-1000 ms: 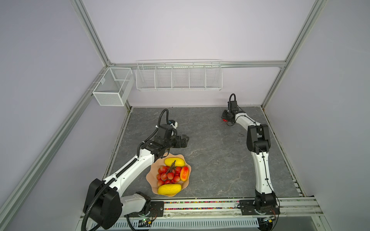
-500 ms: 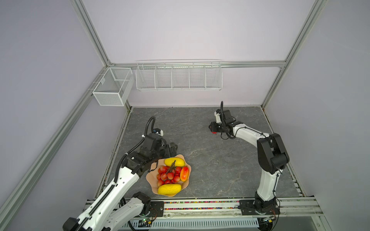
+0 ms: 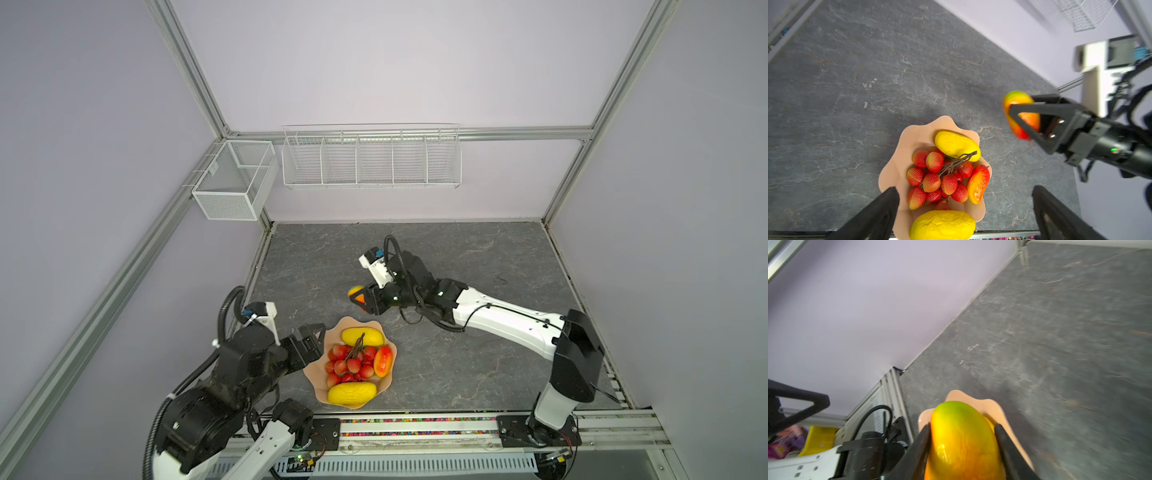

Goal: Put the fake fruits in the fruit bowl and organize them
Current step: 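Carry the far red-yellow mango into the bowl and release it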

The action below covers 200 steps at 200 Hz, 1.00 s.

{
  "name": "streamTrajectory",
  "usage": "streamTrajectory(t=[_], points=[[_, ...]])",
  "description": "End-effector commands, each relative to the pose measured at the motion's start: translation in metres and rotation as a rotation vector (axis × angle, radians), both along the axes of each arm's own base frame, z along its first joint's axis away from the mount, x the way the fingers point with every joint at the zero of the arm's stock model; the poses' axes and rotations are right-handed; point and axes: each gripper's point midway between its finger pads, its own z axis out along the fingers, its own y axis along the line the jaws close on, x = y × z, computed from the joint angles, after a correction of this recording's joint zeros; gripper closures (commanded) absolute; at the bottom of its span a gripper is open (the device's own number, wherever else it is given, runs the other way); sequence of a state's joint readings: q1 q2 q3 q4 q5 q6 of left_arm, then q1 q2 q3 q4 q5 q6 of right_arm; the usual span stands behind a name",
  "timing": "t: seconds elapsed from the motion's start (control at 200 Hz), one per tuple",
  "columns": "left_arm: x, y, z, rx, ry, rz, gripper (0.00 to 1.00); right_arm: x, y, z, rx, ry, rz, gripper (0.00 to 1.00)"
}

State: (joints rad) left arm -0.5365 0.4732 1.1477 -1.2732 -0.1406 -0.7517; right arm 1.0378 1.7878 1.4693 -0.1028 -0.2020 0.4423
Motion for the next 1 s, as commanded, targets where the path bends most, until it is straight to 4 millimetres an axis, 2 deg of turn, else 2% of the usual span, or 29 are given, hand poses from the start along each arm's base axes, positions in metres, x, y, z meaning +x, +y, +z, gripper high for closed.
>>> streamTrajectory(t=[0.0, 0.165, 0.315, 0.48, 0.635, 0.875, 0.995], points=[[-0.030, 0.034, -0.021, 0.104, 0.104, 0.079, 0.01, -0.038, 0.038, -0.028, -0.008, 0.072, 0.097, 0.56], [-0.037, 0.043, -0.022, 0.121, 0.085, 0.088, 0.01, -0.080, 0.082, -0.055, -0.023, 0.101, 0.200, 0.56], [-0.038, 0.042, -0.023, 0.116, 0.074, 0.081, 0.01, -0.098, 0.100, -0.075, -0.053, 0.105, 0.242, 0.56], [-0.039, 0.043, -0.021, 0.096, 0.048, 0.085, 0.01, -0.102, 0.108, -0.106, -0.111, 0.136, 0.259, 0.56], [-0.041, 0.043, -0.019, 0.079, 0.031, 0.083, 0.01, -0.101, 0.109, -0.125, -0.152, 0.147, 0.255, 0.54], [-0.039, 0.041, -0.016, 0.070, 0.011, 0.073, 0.01, -0.100, 0.106, -0.138, -0.196, 0.145, 0.254, 0.50], [-0.039, 0.039, -0.016, 0.072, 0.012, 0.062, 0.01, -0.101, 0.105, -0.139, -0.206, 0.144, 0.262, 0.45]])
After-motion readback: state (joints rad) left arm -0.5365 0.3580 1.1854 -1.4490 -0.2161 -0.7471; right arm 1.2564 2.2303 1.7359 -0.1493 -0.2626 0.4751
